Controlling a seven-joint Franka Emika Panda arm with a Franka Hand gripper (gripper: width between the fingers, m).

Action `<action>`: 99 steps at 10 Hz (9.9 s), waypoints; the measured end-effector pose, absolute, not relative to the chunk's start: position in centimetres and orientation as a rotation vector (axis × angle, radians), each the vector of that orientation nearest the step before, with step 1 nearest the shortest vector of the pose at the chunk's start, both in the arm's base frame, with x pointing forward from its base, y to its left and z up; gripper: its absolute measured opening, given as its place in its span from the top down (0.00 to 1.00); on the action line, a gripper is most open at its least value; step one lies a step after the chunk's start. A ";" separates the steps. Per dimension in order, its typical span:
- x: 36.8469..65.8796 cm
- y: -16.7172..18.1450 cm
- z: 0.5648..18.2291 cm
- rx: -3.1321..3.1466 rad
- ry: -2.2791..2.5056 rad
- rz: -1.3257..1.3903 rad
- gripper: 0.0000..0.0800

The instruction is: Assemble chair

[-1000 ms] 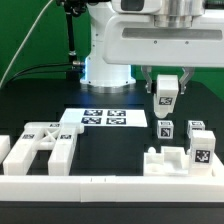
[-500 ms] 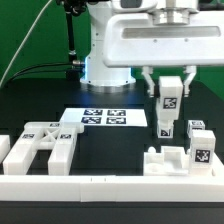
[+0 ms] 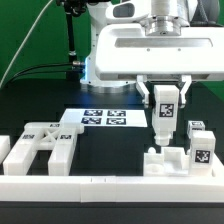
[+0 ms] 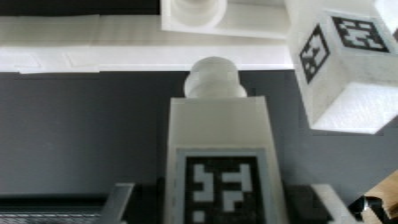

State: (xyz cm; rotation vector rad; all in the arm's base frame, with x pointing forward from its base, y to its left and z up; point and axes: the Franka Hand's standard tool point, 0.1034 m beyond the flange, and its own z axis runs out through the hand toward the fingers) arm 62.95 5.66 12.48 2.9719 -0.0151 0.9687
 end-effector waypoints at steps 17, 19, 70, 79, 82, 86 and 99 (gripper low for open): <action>62.8 4.8 7.7 2.980 0.014 0.849 0.64; 62.5 4.8 6.8 2.981 0.018 0.834 0.64; 64.2 3.8 6.8 3.274 -0.220 0.178 0.34; 64.2 5.1 6.8 2.801 -1.783 0.084 0.64; 64.4 5.8 6.9 2.326 -2.441 0.003 0.64; 64.6 5.7 7.2 2.825 -1.813 0.002 0.29; 65.0 4.8 7.1 3.130 -0.865 0.139 0.64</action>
Offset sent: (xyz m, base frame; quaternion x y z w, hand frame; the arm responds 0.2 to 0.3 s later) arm 0.0184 0.0013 -0.0133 0.0190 -0.0219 0.0137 0.9995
